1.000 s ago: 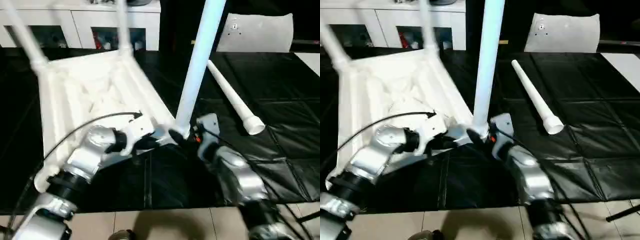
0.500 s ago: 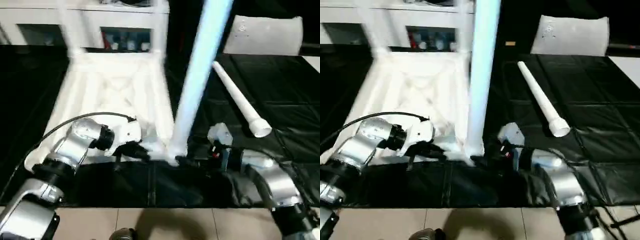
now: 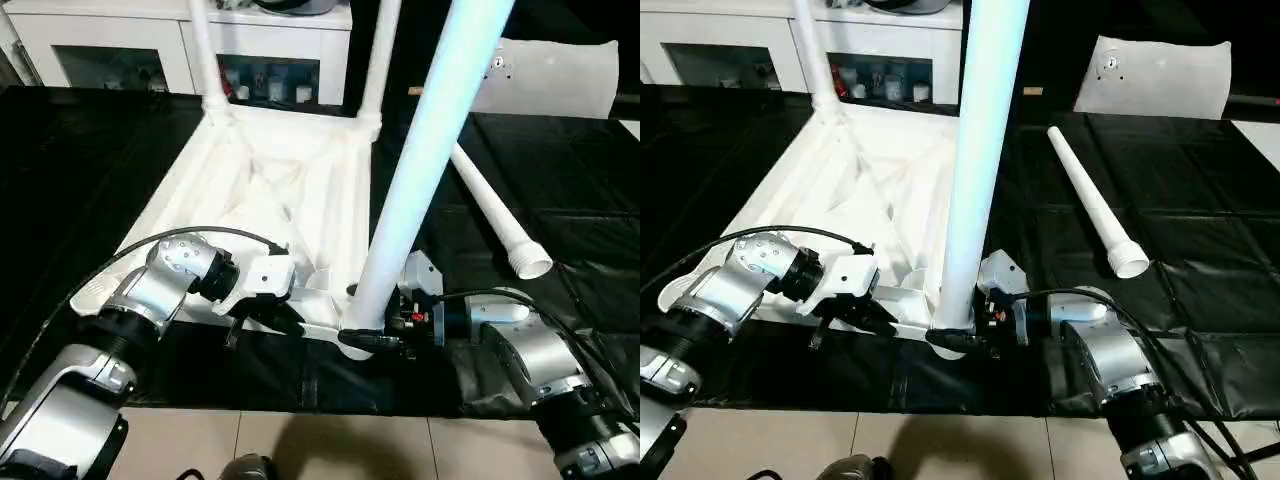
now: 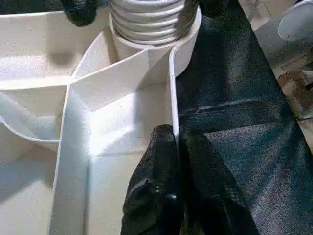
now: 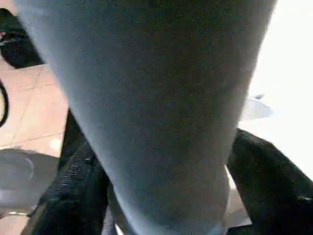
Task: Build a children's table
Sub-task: Rotate leg to tighten
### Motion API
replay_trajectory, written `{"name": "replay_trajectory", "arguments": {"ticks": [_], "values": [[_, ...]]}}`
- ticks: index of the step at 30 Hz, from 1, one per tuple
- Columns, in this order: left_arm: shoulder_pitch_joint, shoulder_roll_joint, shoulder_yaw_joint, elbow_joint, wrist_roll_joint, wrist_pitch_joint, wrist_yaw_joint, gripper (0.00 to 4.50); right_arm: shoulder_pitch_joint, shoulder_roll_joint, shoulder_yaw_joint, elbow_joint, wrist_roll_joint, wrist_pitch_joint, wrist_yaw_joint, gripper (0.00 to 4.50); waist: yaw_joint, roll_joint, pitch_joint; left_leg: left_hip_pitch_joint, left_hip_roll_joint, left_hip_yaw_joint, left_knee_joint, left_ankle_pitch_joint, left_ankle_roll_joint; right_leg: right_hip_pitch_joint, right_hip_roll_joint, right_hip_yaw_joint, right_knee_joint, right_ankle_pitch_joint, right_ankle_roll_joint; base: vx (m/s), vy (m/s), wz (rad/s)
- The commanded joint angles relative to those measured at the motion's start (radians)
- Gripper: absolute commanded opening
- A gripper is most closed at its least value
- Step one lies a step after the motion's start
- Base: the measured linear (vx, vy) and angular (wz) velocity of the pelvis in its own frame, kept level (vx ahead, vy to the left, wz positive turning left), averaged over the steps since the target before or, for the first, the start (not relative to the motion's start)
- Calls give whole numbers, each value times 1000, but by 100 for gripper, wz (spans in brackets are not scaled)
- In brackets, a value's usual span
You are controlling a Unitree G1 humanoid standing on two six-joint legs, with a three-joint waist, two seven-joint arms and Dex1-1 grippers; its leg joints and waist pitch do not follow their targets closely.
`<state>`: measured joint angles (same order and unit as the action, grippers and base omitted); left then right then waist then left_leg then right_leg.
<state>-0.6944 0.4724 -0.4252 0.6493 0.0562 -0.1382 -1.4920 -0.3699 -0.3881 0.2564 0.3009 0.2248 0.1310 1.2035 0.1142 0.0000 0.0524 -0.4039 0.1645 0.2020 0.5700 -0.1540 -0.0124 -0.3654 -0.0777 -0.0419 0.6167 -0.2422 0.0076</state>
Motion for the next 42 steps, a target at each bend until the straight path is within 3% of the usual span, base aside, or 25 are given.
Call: {"name": "replay_trajectory", "arguments": {"ticks": [1, 10, 16, 21, 22, 25, 28, 31, 32, 33, 35, 38, 40, 42], "values": [[-14, -12, -45, 3, 28, -30, -48, 0, -17, -10, 7, 12, 0, 6, 17, 324, -5, 4, -63, 43, 80, -30, -56, -177, 48, 21, -82, 37, -53, 78, -289, 0, 0, 0], [-31, -6, -38, 44, 33, -50, -45, 0, -9, -16, 21, 16, -1, 22, 48, 275, -2, 4, -64, 43, 80, -31, -55, -170, 52, 22, -82, 36, -51, 84, -291, 0, 0, 0], [1, -9, 31, 1, -12, 50, 40, 0, 4, 26, 0, 13, 17, 74, -23, 274, -2, 8, -64, 42, 80, -31, -56, -173, 48, 22, -81, 34, -50, 82, -300, 0, 0, 0], [88, -31, 117, -141, -39, 238, 227, 0, 28, 134, -51, 4, -5, 117, -264, 274, -18, 13, -51, 48, 83, -37, -74, -328, -33, 11, -87, 43, -69, -138, -275, 0, 0, 0], [111, -46, 132, -182, -38, 277, 274, 0, 30, 165, -59, 9, -15, 122, -323, 274, -35, 9, -47, 42, 82, -44, -80, -363, -62, 13, -89, 44, -72, -221, -253, 0, 0, 0], [181, -111, 156, -312, -16, 402, 409, 0, 21, 268, -94, 51, -46, 133, -516, 273, -56, 8, -42, 38, 78, -46, -86, -378, -76, 6, -84, 44, -78, -268, -226, 0, 0, 0], [210, -155, 156, -369, 1, 469, 478, 0, 8, 324, -113, 83, -60, 135, -617, 273, -76, 0, -39, 44, 74, -46, -79, -401, -70, -2, -85, 50, -93, -340, -203, 0, 0, 0], [211, -227, 153, -395, 22, 531, 581, 0, -18, 386, -139, 128, -80, 137, -747, 273, -82, 4, -39, 45, 73, -44, -77, -378, -57, -5, -80, 51, -97, -323, -199, 0, 0, 0], [198, -284, 150, -397, 49, 568, 675, 0, -46, 428, -157, 167, -103, 136, -850, 273, -87, -7, -37, 43, 74, -41, -79, -363, -54, -6, -77, 52, -97, -302, -198, 0, 0, 0], [189, -306, 147, -396, 63, 581, 711, 0, -60, 444, -166, 184, -115, 138, -892, 273, -86, -1, -38, 45, 74, -42, -79, -362, -57, -8, -77, 53, -94, -300, -200, 0, 0, 0], [171, -341, 148, -388, 84, 595, 767, 0, -84, 471, -191, 215, -125, 139, -957, 273, -86, -1, -39, 45, 73, -43, -79, -352, -56, -5, -77, 52, -94, -288, -193, 0, 0, 0], [150, -345, 136, -376, 96, 590, 774, 0, -94, 485, -207, 224, -104, 116, -948, 273, -81, 0, -49, 42, 72, -39, -75, -280, -31, 5, -72, 49, -86, -145, -188, 0, 0, 0], [146, -331, 129, -366, 102, 577, 763, 0, -89, 488, -212, 215, -93, 113, -933, 329, -80, 1, -55, 37, 70, -35, -67, -185, 9, 13, -69, 46, -72, 11, -207, 0, 0, 0], [143, -317, 128, -355, 104, 567, 753, 0, -85, 486, -218, 207, -87, 110, -925, 345, -79, -2, -57, 32, 67, -34, -61, -134, 44, 18, -71, 44, -66, 92, -220, 0, 0, 0]]}}
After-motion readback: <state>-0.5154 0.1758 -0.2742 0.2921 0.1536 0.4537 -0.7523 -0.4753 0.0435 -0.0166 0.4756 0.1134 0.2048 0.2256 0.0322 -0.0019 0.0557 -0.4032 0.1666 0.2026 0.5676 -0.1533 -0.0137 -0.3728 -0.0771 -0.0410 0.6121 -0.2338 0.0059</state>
